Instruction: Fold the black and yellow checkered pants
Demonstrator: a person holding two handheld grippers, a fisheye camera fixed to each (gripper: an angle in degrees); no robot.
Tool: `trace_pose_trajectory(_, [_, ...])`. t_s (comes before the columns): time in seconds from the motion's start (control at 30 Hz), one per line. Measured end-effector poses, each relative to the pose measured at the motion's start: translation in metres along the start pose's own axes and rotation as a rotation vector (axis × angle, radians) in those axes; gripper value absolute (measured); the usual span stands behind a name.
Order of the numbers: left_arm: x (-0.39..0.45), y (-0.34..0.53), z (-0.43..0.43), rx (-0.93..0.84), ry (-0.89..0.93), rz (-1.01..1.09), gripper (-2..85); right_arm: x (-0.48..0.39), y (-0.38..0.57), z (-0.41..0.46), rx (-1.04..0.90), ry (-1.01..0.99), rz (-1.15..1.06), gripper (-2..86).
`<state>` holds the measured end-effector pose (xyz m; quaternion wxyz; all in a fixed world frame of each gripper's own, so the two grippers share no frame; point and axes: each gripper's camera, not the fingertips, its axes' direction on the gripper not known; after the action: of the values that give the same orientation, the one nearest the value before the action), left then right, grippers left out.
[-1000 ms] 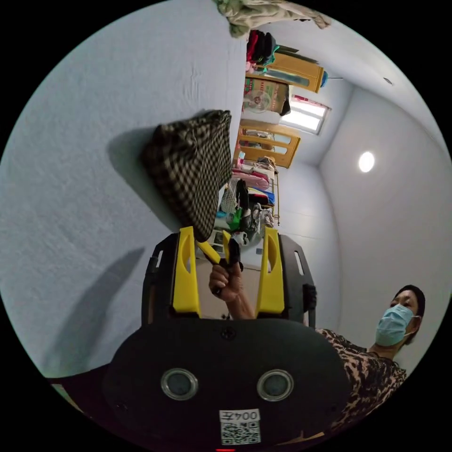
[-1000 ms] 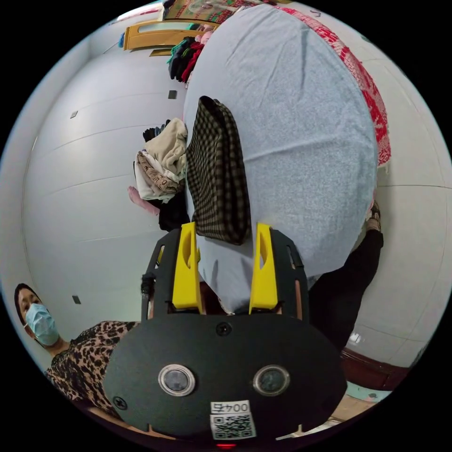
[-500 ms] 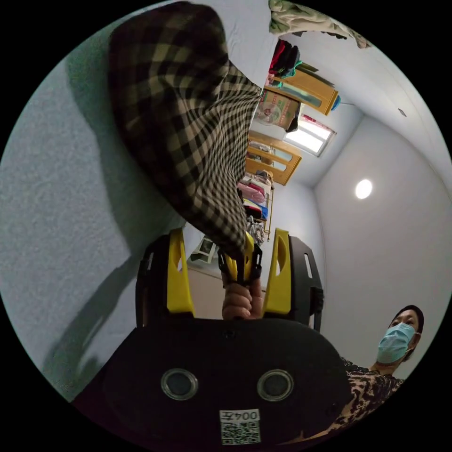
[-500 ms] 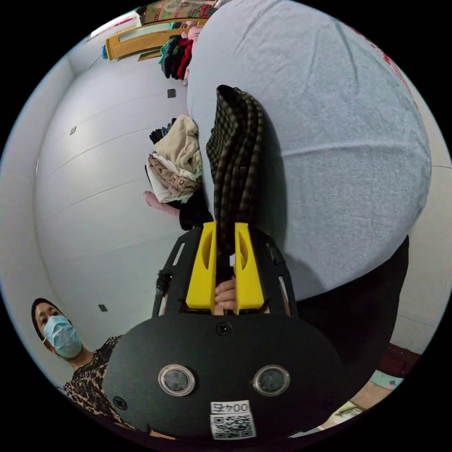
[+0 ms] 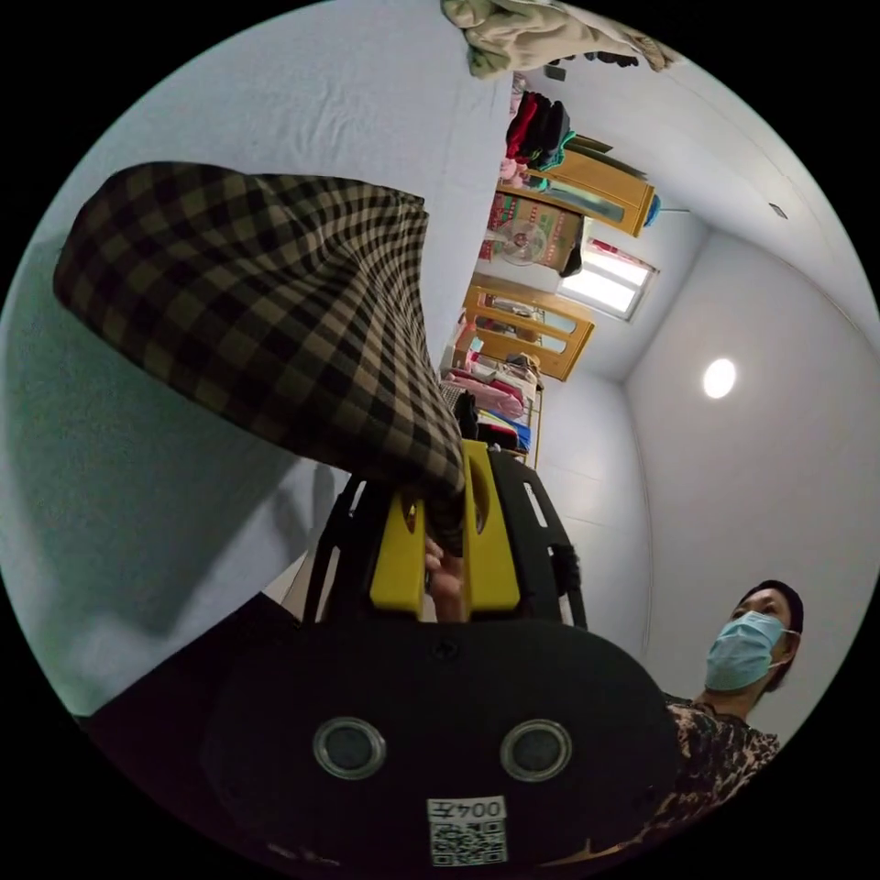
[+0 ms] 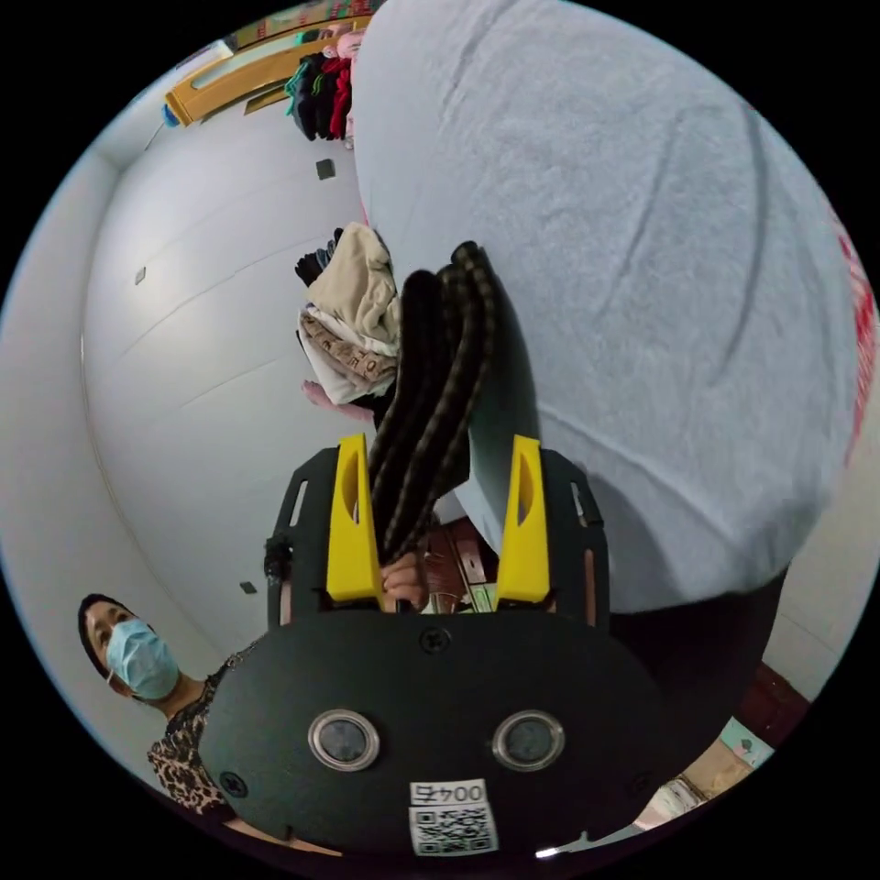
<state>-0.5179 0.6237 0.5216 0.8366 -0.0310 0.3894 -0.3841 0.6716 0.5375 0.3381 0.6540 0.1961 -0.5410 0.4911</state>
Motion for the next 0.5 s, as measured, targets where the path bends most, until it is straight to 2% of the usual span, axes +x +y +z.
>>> trace_pose_trajectory(0.07, [0.002, 0.013, 0.018, -0.011, -0.034, 0.007, 8.0, 0.017, -0.001, 0.021, -0.034, -0.039, 0.016, 24.1])
trace_pose_trajectory(0.2, [-0.007, 0.036, 0.047, -0.019, -0.038, -0.022, 8.0, 0.048, 0.012, 0.053, -0.079, -0.115, 0.063, 23.7])
trace_pose_trajectory(0.3, [-0.014, 0.057, 0.070, -0.027, -0.051, -0.029, 8.0, 0.072, 0.041, 0.072, -0.059, -0.135, 0.070, 15.5])
trace_pose_trajectory(0.37, [-0.011, 0.074, 0.090, -0.052, -0.073, 0.006, 8.0, 0.075, 0.081, 0.080, 0.001, -0.089, -0.011, 7.8])
trace_pose_trajectory(0.5, [0.008, 0.106, 0.126, -0.153, -0.096, 0.107, 7.9, 0.073, 0.165, 0.085, 0.105, -0.038, -0.160, 6.9])
